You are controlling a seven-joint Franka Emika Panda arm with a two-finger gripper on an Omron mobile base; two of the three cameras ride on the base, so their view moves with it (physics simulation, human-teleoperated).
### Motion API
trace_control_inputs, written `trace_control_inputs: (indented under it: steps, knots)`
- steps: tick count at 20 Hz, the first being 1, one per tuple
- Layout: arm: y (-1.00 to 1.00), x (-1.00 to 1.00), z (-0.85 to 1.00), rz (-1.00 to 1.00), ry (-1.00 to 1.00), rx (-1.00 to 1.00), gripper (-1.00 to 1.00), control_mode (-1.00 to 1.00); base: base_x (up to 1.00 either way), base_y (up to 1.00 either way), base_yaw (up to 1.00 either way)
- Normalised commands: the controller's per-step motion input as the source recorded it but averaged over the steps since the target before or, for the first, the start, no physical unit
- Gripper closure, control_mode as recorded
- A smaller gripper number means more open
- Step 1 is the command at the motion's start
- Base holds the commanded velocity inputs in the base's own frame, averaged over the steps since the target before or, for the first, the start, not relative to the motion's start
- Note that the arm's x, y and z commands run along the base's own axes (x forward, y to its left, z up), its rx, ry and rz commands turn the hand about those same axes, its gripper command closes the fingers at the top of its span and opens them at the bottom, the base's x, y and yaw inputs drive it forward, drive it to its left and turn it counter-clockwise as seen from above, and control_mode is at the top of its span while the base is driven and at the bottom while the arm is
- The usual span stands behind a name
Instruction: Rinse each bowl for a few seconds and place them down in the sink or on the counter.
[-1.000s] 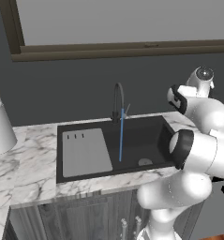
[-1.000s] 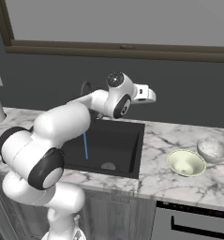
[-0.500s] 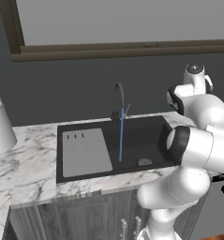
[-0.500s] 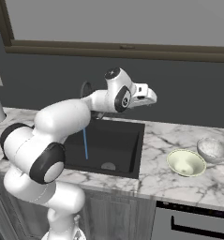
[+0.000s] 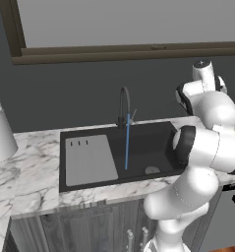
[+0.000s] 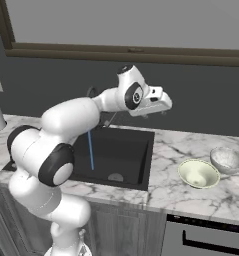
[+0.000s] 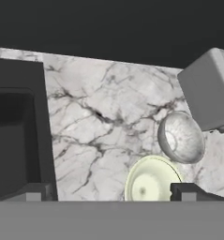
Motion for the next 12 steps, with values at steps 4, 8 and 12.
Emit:
trace_control_inputs:
  steps: [4, 8, 12]
  knots:
    - [-0.12, -0.07, -0.01, -0.03, 0.10, 0.02, -1.00, -1.00, 0.00, 0.00, 0.00]
    - [-0.12, -0.08, -0.09, -0.02, 0.14, 0.00, -1.00, -1.00, 0.00, 0.00, 0.00]
    - [-0.16, -0.13, -0.09, -0.02, 0.15, 0.00, -1.00, -1.00, 0.00, 0.00, 0.00]
